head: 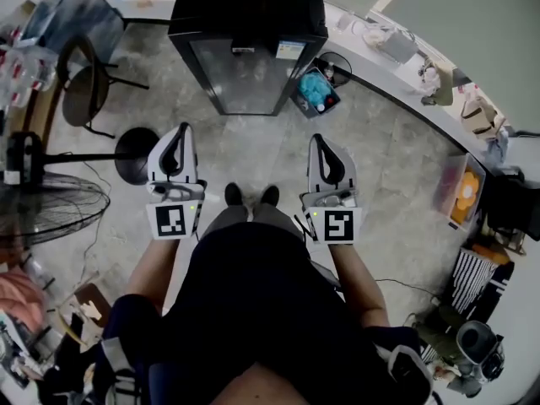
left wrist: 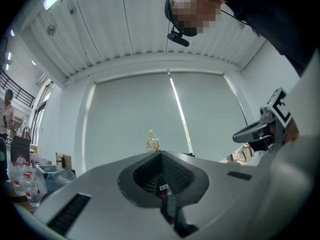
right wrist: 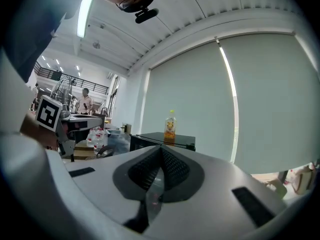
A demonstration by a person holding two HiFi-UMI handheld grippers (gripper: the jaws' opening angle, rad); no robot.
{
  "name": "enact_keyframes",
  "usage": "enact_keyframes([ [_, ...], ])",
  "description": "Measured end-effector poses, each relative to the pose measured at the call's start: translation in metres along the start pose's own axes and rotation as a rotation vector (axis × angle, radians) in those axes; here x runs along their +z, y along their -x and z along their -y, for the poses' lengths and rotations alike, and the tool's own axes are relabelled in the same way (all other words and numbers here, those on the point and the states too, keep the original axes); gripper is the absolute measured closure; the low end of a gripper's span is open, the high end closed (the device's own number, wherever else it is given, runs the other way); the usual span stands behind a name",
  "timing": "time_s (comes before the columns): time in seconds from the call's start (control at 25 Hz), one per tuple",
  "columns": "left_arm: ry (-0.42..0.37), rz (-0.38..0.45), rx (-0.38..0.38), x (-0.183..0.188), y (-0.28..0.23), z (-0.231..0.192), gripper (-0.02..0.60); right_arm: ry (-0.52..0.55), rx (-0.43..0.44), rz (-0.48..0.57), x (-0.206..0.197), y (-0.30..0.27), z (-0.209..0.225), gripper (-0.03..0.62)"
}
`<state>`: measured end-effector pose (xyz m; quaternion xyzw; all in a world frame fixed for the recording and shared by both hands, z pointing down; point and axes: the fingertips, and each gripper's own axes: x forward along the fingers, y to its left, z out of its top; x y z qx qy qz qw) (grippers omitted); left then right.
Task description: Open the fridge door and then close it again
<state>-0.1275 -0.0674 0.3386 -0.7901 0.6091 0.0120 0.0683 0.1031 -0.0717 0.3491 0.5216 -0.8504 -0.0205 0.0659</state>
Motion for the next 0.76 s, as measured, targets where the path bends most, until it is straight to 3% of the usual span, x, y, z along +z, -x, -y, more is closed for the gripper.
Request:
enact_keyframes([
  [0.76,-0.001,-0.014,0.005,-0.0025,0.0007,0.0077,0.558,0.064,0.001,-0.02,0.0005,0.0031,0.0054,0.577],
])
